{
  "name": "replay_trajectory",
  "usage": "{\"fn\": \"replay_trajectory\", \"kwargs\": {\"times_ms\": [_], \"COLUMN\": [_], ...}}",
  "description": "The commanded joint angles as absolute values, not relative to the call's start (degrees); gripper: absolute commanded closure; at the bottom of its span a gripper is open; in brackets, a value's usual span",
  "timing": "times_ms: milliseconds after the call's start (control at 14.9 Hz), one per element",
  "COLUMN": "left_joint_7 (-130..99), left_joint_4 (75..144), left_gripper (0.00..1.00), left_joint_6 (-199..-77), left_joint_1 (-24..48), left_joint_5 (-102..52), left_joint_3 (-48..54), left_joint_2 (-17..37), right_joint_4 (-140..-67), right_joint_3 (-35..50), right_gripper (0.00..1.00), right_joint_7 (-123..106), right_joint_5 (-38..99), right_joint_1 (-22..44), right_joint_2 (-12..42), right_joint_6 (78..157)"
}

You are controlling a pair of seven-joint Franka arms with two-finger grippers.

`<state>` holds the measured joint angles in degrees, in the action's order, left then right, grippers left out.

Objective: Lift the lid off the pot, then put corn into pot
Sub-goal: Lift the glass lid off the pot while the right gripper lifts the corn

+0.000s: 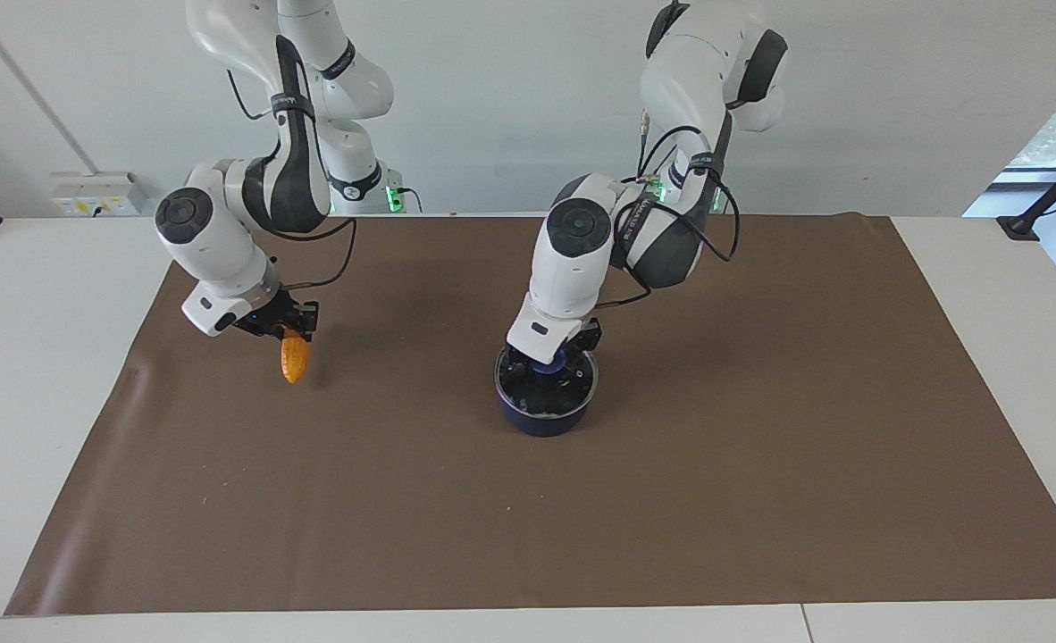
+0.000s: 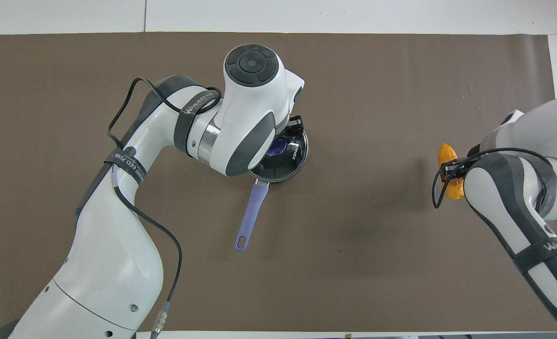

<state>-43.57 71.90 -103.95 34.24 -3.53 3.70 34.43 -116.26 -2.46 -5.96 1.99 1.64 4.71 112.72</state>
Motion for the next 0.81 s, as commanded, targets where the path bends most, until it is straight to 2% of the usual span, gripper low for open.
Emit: {"fn": "replay_trajectory", "kwargs": {"times_ms": [0,134,268,537,671,738], "left_joint_7": [-44.91,-44.91,-44.91,-44.91,-45.35,-45.79], "left_joint_4": [73.91,73.92,73.83,73.74,73.30,73.30], "left_gripper": [0.32,0.42,0.54,0.76,0.96,1.00], "left_joint_6": [-105.29,-105.29,-105.29,-105.03,-104.07,-103.63], "left_joint_1": [34.98,34.98,34.89,34.89,34.89,34.81], "left_joint_5": [-3.52,-3.60,-3.78,-3.78,-3.95,-4.04], "left_joint_3": [2.99,2.99,2.99,2.99,3.08,3.16], "left_joint_2": [33.49,33.49,33.49,33.49,33.05,32.00], "right_joint_4": [-105.32,-98.30,-94.50,-92.29,-92.20,-92.20], "right_joint_3": [-2.11,-2.11,-2.11,-2.20,-2.11,-2.20], "right_gripper": [1.00,1.00,1.00,1.00,1.00,0.99], "right_joint_7": [-2.13,1.65,3.51,3.69,3.96,4.04], "right_joint_5": [2.72,2.90,3.42,6.85,6.94,6.86], "right_joint_1": [3.51,5.79,7.11,7.56,8.34,8.61], "right_joint_2": [7.64,9.48,10.98,11.95,12.22,12.22], "right_joint_6": [104.53,98.99,97.21,97.29,98.26,98.87]}}
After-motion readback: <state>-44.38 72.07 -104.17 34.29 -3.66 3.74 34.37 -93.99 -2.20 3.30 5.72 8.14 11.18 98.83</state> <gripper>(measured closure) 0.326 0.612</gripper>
